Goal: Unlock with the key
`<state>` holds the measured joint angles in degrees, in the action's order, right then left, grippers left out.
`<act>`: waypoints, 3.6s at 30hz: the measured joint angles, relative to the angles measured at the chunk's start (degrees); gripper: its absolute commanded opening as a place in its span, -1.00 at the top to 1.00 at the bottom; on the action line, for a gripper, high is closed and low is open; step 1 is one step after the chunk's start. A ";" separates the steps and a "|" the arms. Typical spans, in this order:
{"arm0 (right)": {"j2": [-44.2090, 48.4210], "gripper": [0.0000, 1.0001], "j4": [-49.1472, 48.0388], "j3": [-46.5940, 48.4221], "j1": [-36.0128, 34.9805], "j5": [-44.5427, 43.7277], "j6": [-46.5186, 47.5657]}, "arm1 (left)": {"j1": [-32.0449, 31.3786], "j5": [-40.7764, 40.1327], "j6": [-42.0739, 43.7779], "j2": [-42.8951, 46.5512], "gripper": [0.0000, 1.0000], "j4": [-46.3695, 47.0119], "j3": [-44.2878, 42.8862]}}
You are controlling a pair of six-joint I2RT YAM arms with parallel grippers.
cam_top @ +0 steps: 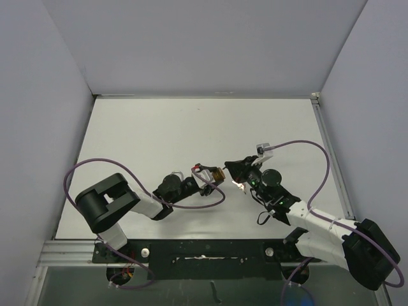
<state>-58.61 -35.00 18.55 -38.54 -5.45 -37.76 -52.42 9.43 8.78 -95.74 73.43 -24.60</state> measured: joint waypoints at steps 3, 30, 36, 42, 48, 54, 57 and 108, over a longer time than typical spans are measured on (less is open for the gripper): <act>0.00 1.00 0.04 0.00 -0.76 -0.37 0.00 | 0.00 0.00 0.44 -0.02 1.00 0.11 0.00; 0.13 1.00 0.00 -0.04 -2.45 -2.19 -0.22 | 0.00 -1.09 1.99 -0.02 1.00 1.36 0.00; 0.20 1.00 -0.02 -0.24 -2.64 -2.34 -0.33 | 0.00 -1.29 1.90 -0.02 1.00 1.40 -0.02; 0.17 1.00 -0.42 -0.39 -2.75 -2.49 -0.31 | 0.00 -1.16 1.33 -0.02 1.00 1.40 -0.15; 0.15 1.00 -0.98 -0.76 -2.86 -2.27 -0.33 | -0.04 -0.70 0.66 0.00 1.00 1.68 -0.59; 0.15 1.00 -1.31 -0.76 -2.86 -2.23 -0.28 | -0.02 -0.46 0.39 0.13 1.00 1.70 -0.66; 0.15 1.00 -1.36 -0.76 -2.86 -2.05 -0.15 | -0.02 -0.46 0.37 0.42 1.00 1.11 -0.92; 7.65 0.29 2.34 -0.66 1.84 0.66 0.59 | -0.04 -0.90 -1.09 3.93 1.00 1.46 -1.79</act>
<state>-50.96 -32.67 17.89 -36.71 -4.80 -37.17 -52.47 8.54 7.68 -91.81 74.89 -26.39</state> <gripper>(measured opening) 0.360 0.451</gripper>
